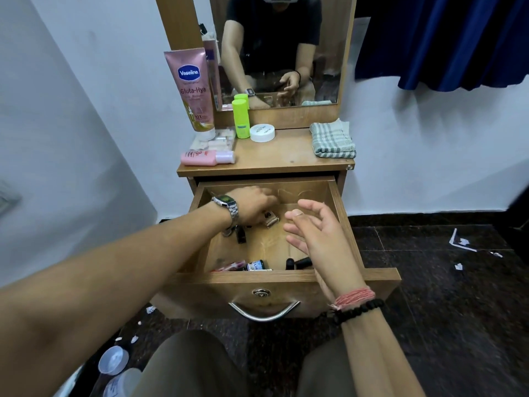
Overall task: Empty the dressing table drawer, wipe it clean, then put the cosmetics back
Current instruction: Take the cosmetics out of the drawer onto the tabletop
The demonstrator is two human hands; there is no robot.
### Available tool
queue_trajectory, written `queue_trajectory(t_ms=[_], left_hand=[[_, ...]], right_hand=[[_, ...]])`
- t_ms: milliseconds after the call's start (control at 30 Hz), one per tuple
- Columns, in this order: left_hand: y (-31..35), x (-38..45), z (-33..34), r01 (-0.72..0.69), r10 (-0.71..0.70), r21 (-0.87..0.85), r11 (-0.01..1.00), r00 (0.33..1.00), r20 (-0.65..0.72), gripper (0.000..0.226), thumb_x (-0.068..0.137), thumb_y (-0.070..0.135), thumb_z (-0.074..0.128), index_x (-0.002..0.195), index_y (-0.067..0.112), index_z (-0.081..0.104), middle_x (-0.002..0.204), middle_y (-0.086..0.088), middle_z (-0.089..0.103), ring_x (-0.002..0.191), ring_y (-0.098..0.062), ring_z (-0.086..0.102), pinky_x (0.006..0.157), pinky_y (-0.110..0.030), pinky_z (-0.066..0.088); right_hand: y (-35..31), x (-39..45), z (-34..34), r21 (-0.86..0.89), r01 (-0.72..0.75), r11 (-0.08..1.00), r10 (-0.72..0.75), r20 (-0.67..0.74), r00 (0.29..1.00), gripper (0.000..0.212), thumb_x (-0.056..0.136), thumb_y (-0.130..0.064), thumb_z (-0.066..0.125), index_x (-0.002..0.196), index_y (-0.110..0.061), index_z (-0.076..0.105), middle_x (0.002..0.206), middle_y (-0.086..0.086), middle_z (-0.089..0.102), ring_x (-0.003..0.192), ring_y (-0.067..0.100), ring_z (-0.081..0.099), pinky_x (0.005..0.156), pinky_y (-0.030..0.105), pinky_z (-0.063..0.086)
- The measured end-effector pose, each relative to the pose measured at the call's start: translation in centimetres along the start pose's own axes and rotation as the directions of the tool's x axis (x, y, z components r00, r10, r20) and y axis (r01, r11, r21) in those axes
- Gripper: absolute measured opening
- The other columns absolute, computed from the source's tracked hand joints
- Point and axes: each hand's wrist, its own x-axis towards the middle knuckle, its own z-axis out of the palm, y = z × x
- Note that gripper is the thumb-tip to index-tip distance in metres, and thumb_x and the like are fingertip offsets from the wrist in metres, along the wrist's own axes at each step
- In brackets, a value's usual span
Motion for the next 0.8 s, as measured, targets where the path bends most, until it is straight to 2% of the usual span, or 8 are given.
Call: queue_trajectory(t_ms=[67,167,300,400,500,567,700,800], left_hand=[[0.1,0.3,1.1,0.0,0.001,-0.011,1.0,0.999,0.052,0.037,0.09,0.025,0.05,0.126,0.02,0.054,0.124,-0.004,0.058,0.112,-0.026,0.056,0.09,-0.034,0.047],[0.4,0.7,1.8,-0.008,0.009,-0.007,1.0,0.999,0.05,0.037,0.089,0.02,0.051,0.126,0.017,0.054,0.123,-0.008,0.059,0.113,-0.027,0.055,0.095,-0.035,0.044],[1.1,0.8,1.8,-0.039,0.037,0.027,0.999,0.996,0.077,0.048,0.087,0.034,0.06,0.13,0.016,0.048,0.125,-0.005,0.054,0.118,-0.025,0.05,0.098,-0.037,0.043],[1.9,0.4,1.3,-0.063,0.062,0.02,0.998,0.997,0.044,0.051,0.086,0.038,0.059,0.13,0.017,0.045,0.121,-0.005,0.053,0.107,-0.026,0.058,0.088,-0.038,0.046],[2.1,0.0,0.6,-0.068,0.07,-0.059,0.996,0.997,0.031,0.048,0.085,0.035,0.061,0.127,0.017,0.046,0.116,-0.004,0.05,0.095,-0.028,0.061,0.074,-0.036,0.047],[1.7,-0.2,0.0,-0.092,0.098,-0.123,0.988,0.994,0.044,0.045,0.084,0.029,0.064,0.125,0.018,0.049,0.114,-0.004,0.049,0.096,-0.027,0.059,0.073,-0.033,0.045],[0.5,-0.9,-1.8,-0.146,0.15,-0.131,0.981,0.989,0.02,0.031,0.085,0.019,0.064,0.116,0.015,0.063,0.111,-0.003,0.054,0.099,-0.02,0.056,0.072,-0.025,0.036],[-0.7,-1.7,-4.1,-0.179,0.167,-0.193,0.965,0.983,-0.076,0.032,0.087,0.016,0.062,0.119,0.019,0.065,0.108,-0.002,0.058,0.093,-0.011,0.054,0.078,-0.026,0.042]], right_hand=[[0.0,0.0,0.0,-0.006,0.002,1.0,-0.002,0.002,1.0,0.018,0.096,-0.021,0.056,0.113,-0.026,0.053,0.111,0.003,0.067,0.099,0.014,0.066,0.085,0.027,0.055],[0.0,0.0,0.0,-0.012,-0.001,1.0,0.001,0.0,1.0,0.018,0.095,-0.021,0.056,0.112,-0.026,0.053,0.111,0.002,0.067,0.098,0.012,0.067,0.085,0.027,0.055],[0.1,0.0,0.0,-0.014,-0.004,1.0,0.004,0.0,1.0,0.018,0.095,-0.02,0.057,0.112,-0.027,0.054,0.11,0.001,0.067,0.096,0.01,0.067,0.082,0.023,0.055],[0.1,0.0,0.0,-0.024,-0.001,1.0,0.001,-0.001,1.0,0.019,0.095,-0.02,0.058,0.112,-0.027,0.054,0.109,0.0,0.068,0.096,0.01,0.067,0.082,0.023,0.055],[0.0,-0.1,-0.1,-0.026,0.003,1.0,-0.003,0.002,1.0,0.02,0.095,-0.02,0.058,0.113,-0.026,0.054,0.108,0.0,0.068,0.094,0.008,0.067,0.082,0.023,0.055],[-0.1,-0.2,-0.1,-0.026,0.005,1.0,-0.005,0.006,1.0,0.02,0.095,-0.02,0.058,0.114,-0.025,0.054,0.108,0.001,0.068,0.091,0.008,0.067,0.082,0.023,0.054],[-0.2,-0.4,0.0,-0.021,0.012,1.0,-0.012,0.019,1.0,0.018,0.095,-0.019,0.057,0.112,-0.024,0.054,0.108,0.004,0.068,0.09,0.009,0.066,0.084,0.025,0.054],[-0.2,-0.5,0.0,-0.011,0.011,1.0,-0.011,0.024,1.0,0.017,0.095,-0.018,0.056,0.111,-0.024,0.054,0.109,0.004,0.068,0.09,0.01,0.067,0.085,0.025,0.054]])
